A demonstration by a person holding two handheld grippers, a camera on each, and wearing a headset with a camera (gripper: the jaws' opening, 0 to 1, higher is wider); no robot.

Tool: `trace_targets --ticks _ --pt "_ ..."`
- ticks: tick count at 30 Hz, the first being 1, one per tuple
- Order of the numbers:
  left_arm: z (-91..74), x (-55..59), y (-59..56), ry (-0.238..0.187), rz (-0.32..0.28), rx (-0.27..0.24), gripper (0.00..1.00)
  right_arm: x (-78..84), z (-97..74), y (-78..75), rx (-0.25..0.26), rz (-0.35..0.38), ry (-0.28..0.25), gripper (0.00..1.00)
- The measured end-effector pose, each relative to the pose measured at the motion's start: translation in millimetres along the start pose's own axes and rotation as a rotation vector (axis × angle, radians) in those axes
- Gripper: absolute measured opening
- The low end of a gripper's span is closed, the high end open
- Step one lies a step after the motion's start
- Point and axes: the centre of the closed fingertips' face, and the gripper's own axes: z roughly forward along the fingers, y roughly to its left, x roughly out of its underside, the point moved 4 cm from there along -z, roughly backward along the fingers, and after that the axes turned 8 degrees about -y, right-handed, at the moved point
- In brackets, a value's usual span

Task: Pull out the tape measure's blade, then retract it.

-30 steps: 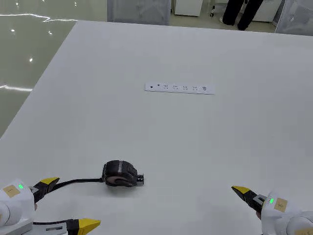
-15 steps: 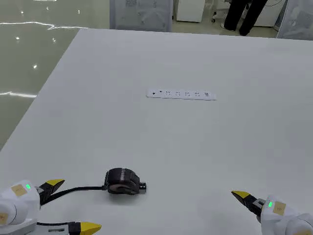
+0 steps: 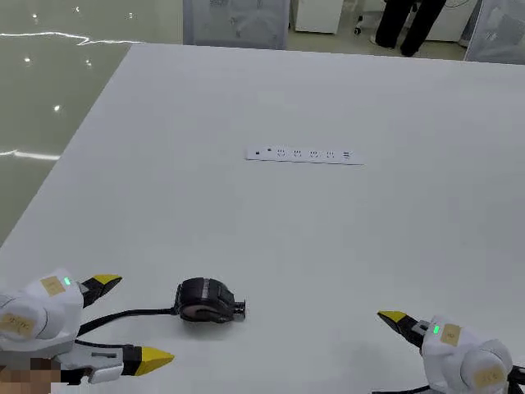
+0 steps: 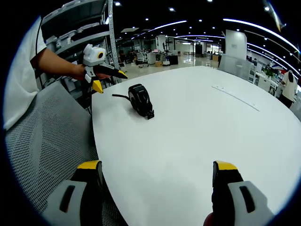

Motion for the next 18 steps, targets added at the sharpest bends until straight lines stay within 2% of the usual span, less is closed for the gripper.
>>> trace_targets --ticks 1,8,18 --pt "2.3 -1.4 0.8 0.005 0.013 0.009 0.92 -0.4 1.4 -0.7 -0.009 -0.023 0.015 0.93" --pt "12.7 -8.1 1.1 0.028 0.059 0.043 0.91 -6.4 9.1 -5.3 -0.038 -0.047 0.022 0.93" --pt "24.3 -6.3 -0.6 0.083 0.11 0.079 0.88 -7.7 22.6 -6.7 -0.081 -0.069 0.04 0.93"
